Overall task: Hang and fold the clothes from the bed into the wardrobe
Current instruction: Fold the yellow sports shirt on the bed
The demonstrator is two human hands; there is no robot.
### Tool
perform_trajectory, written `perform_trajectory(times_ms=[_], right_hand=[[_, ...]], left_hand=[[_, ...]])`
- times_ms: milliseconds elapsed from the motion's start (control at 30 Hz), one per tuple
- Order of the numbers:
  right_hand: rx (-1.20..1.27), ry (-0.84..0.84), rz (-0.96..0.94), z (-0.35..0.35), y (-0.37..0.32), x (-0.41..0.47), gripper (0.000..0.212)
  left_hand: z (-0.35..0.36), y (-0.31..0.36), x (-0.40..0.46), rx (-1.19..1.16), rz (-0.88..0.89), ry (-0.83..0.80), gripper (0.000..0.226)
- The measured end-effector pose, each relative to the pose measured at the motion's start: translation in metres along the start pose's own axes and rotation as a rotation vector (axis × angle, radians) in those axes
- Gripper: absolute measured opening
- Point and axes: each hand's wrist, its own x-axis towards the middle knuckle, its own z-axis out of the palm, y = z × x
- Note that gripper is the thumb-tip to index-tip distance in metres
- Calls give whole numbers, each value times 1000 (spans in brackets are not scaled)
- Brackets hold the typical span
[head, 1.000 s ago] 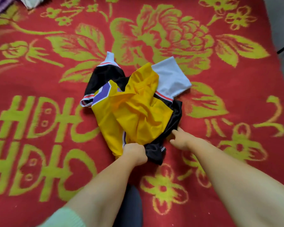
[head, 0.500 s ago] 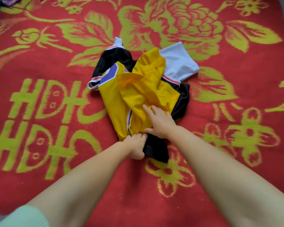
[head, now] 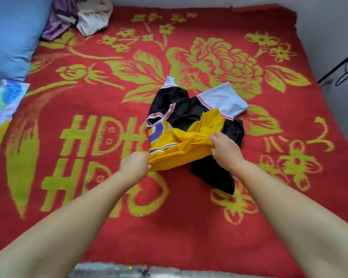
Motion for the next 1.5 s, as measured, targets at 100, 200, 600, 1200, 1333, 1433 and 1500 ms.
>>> perform_trajectory(times_ms=[100,200,600,1200,1333,1433,1500], right_hand=[[143,92,110,-48,-45,-5,13],[327,263,141,-96,-78,-11,20],[379,-301,-54,-225,-213,-24,59],[352,8,-243,-365,-238,-42,31],[267,-177,-119,-377,-213,-54,33],[268,-211,-137,-380,-207,-60,24],[484,-139,-197,-381,-213,-62,22]], left_hand=[[-73,-27,-14,-91,113,117,26],[-142,-56,-28,-249,180,218,28],[-303,-69,-95,-1137,705,-443,26],[-411,-86,-140,-335,567,236,16],[-422,-85,-141,-583,602,393,26],[-418,-69,-135,-698,571,574,21],[-409,-53,-132,-640,496,661,11]])
